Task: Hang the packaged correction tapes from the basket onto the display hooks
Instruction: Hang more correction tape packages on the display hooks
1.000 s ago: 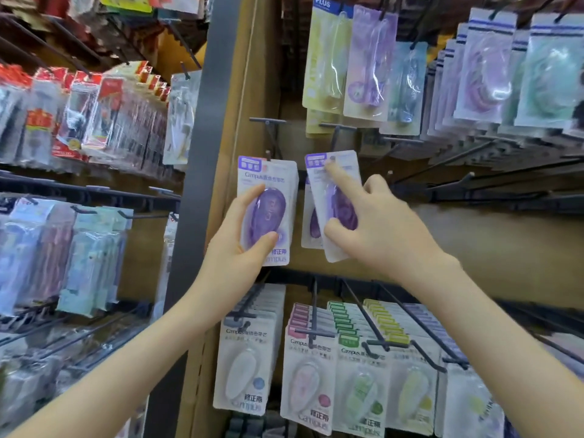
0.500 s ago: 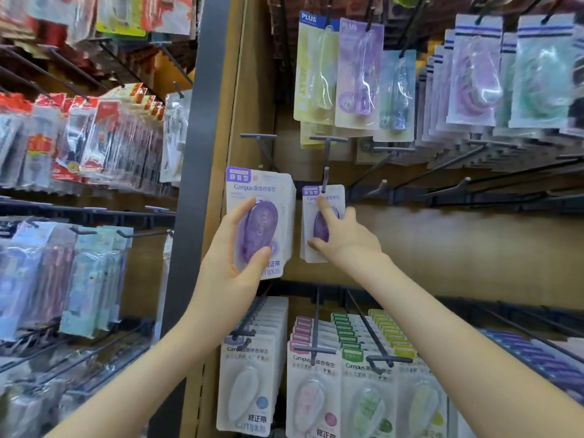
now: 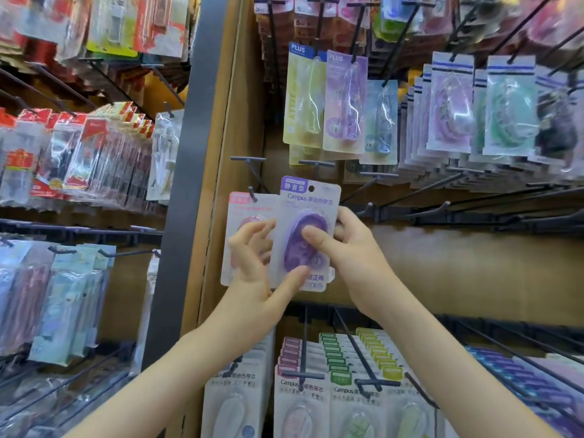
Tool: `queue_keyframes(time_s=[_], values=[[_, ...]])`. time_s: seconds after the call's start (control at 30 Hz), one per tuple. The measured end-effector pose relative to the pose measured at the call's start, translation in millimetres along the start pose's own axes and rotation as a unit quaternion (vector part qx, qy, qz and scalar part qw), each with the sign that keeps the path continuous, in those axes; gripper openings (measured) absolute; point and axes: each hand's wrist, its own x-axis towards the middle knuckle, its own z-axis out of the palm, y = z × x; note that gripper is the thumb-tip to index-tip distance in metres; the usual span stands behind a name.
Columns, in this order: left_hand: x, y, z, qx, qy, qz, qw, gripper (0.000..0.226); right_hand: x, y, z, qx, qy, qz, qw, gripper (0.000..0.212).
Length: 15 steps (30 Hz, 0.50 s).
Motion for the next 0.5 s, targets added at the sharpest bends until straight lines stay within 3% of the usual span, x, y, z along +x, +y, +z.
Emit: queue_keyframes(time_s=[0.13, 0.23, 0.33, 0.5], values=[[11, -11, -5, 0.157, 0.07, -0.033, 0.985, 0.061, 6, -6, -11, -0.022, 0.016, -0.003, 1.0, 0.03], [18, -19, -6, 0.277, 0.023, -0.119, 0.953, 0.073, 9, -2, -12, -0.078, 0.016, 0.02, 0.997, 0.03], [17, -22, -2, 0.311, -0.034, -0.15, 0.938, 0.068, 10, 3, -14, -0.103, 0.021, 0.031, 0.994, 0.03], [15, -22, -5, 0.339, -0.048, -0.148, 0.928, 0.073, 13, 6, -13, -0.135, 0.049, 0.05, 0.988, 0.023]])
